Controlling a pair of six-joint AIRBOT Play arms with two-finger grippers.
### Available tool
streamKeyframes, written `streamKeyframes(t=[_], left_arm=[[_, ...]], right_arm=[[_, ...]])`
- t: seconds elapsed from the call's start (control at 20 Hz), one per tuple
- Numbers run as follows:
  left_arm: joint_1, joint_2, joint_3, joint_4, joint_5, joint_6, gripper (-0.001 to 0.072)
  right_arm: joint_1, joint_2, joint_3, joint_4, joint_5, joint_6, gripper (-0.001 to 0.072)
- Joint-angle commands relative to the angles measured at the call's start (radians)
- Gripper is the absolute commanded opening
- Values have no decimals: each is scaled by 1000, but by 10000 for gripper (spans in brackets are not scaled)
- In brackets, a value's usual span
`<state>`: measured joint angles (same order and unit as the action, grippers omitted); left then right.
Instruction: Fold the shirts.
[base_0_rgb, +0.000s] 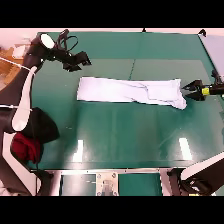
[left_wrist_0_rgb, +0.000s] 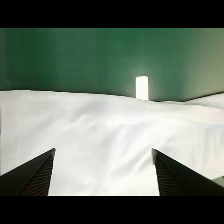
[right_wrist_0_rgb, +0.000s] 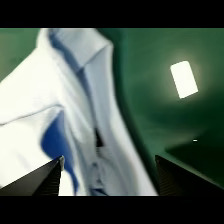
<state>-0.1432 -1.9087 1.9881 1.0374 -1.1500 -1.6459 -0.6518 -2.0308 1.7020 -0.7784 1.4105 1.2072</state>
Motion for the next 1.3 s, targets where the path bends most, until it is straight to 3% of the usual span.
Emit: streamKeyframes(t=[0.0, 0.15, 0.2, 0.25, 0.3, 0.35, 0.5, 0.75, 0.9, 1.0, 1.25], left_arm=[[1, -1, 10, -47, -25, 6, 713], [0, -1, 9, -69, -25, 6, 713], [0, -2, 9, -75, -26, 6, 712], [0, -2, 9, -77, -28, 6, 711], [0, -3, 8, -77, -34, 6, 652], [0, -3, 8, -77, -40, 6, 489], [-14, -5, 8, -84, -34, 40, 29], [-238, -73, 1, -84, 156, 76, 24], [-423, -188, 2, -129, 377, 76, 24], [-502, -263, 3, -240, 512, 76, 25], [-560, -373, 29, -402, 548, 75, 24]], right_arm=[[33, -77, 3, 101, 66, -68, 655], [88, -88, 23, 101, 53, -79, 624], [101, -90, 37, 101, 53, -79, 477], [107, -90, 53, 101, 54, -79, 266], [108, -90, 79, 101, 60, -79, 135], [108, -89, 108, 100, 74, -74, 36], [109, -73, 222, 86, 137, -31, 22], [122, 24, 300, 87, 224, 37, 22], [140, 94, 300, 87, 309, 84, 22], [160, 135, 300, 87, 330, 103, 22], [223, 212, 300, 88, 335, 141, 22]])
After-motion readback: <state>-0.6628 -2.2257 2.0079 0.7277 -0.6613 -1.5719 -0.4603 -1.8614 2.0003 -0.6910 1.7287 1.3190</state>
